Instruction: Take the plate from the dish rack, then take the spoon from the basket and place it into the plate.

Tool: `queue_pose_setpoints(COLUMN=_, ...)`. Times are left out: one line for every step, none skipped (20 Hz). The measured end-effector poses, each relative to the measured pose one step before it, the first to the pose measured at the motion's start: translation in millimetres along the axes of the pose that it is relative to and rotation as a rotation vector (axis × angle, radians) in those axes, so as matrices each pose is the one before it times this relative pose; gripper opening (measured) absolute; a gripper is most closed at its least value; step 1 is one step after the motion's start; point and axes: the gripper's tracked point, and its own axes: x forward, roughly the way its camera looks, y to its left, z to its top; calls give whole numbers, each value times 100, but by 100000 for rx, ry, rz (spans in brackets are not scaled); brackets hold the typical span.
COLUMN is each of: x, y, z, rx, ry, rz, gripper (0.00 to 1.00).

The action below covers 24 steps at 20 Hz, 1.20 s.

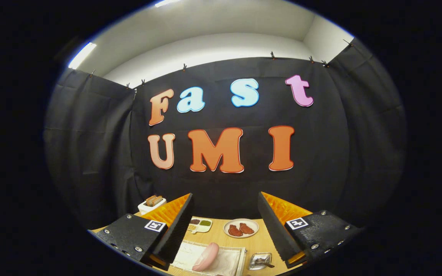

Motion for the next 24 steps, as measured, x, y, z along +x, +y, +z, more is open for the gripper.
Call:
queue_pose_setpoints(x=495, y=31, z=-1141, rx=374, ry=3889, rz=8, gripper=98)
queue_pose_setpoints(x=392, y=83, z=-1165, rx=378, ry=4176, rz=294, gripper=98)
queue_pose_setpoints(x=481, y=90, z=-1281, rx=616, ry=4448, rz=217, gripper=98)
queue_pose_setpoints(x=370, y=162, z=-1447, rx=705, ry=4944, rz=343, gripper=98)
queue_pose_setpoints(x=450, y=56, z=-1231, rx=974, ry=4458, rz=-67, gripper=98)
queue_pose_setpoints(x=629, y=224, z=-683, rx=1095, ry=3285, rz=777, gripper=99)
queue_pose_setpoints(x=609, y=174, z=-781, rx=1132, ry=3251, rz=758, gripper=98)
queue_pose_setpoints(x=480, y=395, z=-879, rx=847, ry=3388, rz=1228, gripper=98)
queue_pose_setpoints(x=717, y=337, z=-920, rx=590, ry=3706, rz=912, gripper=98)
queue_pose_setpoints(x=779, y=137, z=-922, rx=430, ry=3781, rz=466, gripper=98)
queue_pose_setpoints(x=910, y=-17, z=-902, rx=521, ry=4209, rz=-673, gripper=98)
queue_pose_setpoints(x=719, y=-17, z=-825, rx=482, ry=3672, rz=-322, gripper=98)
queue_pose_setpoints(x=805, y=59, z=-926, rx=345, ry=3935, rz=-82, gripper=98)
queue_pose_setpoints(x=834, y=13, z=-1102, rx=221, ry=4065, rz=35, gripper=98)
queue_pose_setpoints(x=828, y=-56, z=-1002, rx=337, ry=4350, rz=-202, gripper=98)
queue_pose_setpoints(x=932, y=57, z=-910, rx=380, ry=4493, rz=14, gripper=98)
queue_pose_setpoints(x=954, y=97, z=-601, rx=375, ry=4247, rz=-46, gripper=98)
queue_pose_setpoints(x=794, y=84, z=-800, rx=-203, ry=4072, rz=-170, gripper=98)
queue_pose_setpoints(x=929, y=29, z=-559, rx=-563, ry=3529, rz=-38, gripper=98)
queue_pose_setpoints(x=783, y=32, z=-454, rx=-611, ry=3495, rz=-80, gripper=98)
queue_pose_setpoints(x=767, y=132, z=-216, rx=-89, ry=2813, rz=168, gripper=97)
queue_pose_setpoints(x=627, y=134, z=-263, rx=455, ry=2725, rz=13, gripper=96)
queue_pose_setpoints(x=581, y=116, z=-76, rx=198, ry=1811, rz=129, gripper=96)
queue_pose_setpoints(x=728, y=-24, z=-285, rx=-410, ry=1819, rz=-839, gripper=96)
